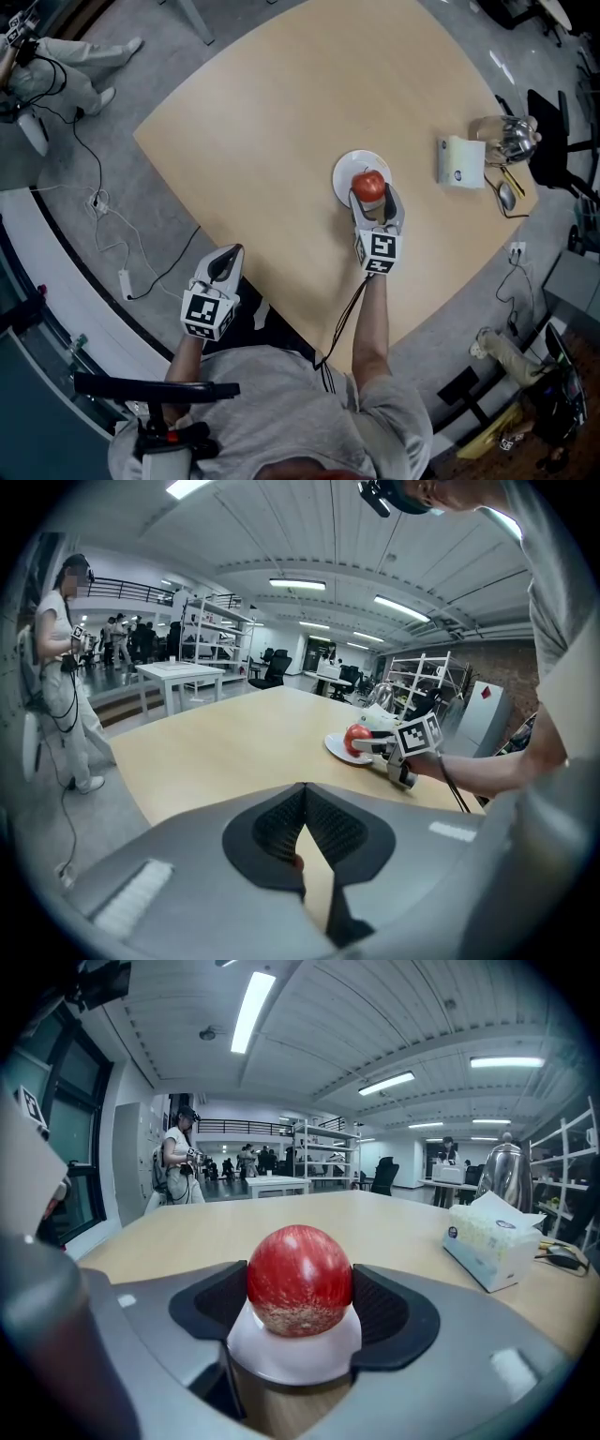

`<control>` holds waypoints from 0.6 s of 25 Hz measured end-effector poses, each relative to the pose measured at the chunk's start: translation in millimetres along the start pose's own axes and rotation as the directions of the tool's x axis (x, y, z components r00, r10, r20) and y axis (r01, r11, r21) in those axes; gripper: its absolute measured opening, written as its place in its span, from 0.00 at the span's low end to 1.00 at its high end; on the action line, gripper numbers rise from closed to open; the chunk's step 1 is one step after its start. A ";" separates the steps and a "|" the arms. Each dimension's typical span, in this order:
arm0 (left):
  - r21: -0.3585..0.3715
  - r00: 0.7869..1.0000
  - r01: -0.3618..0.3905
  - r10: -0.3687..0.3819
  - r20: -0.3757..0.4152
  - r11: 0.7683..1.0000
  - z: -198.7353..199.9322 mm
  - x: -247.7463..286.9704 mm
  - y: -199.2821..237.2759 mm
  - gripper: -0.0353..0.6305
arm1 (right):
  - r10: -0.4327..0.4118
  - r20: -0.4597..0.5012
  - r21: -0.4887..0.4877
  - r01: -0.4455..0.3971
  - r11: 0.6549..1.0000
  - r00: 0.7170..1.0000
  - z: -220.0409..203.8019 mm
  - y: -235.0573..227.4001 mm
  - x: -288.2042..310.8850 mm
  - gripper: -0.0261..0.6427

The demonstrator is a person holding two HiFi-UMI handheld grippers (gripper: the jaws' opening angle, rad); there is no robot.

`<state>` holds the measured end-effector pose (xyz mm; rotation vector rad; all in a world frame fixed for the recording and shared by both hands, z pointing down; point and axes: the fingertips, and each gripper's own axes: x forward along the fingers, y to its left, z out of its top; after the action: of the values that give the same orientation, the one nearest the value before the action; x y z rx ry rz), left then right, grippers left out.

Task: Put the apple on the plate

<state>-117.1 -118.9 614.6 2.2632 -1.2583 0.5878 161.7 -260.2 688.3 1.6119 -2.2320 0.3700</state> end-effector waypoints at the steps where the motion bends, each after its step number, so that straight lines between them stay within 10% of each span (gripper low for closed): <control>1: 0.000 1.000 -0.001 0.001 -0.001 1.000 0.2 0.1 -0.1 0.08 | 0.002 0.002 0.000 -0.002 1.000 1.000 0.9 0.1 0.9 0.57; 15: 0.008 1.000 0.003 -0.003 -0.004 1.000 2.6 3.1 -3.1 0.08 | 0.002 0.016 0.005 -0.002 1.000 1.000 2.7 -1.7 3.6 0.58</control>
<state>-112.5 -121.1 613.8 2.2690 -1.2525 0.5967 161.9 -264.9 687.4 1.6209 -2.2461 0.3641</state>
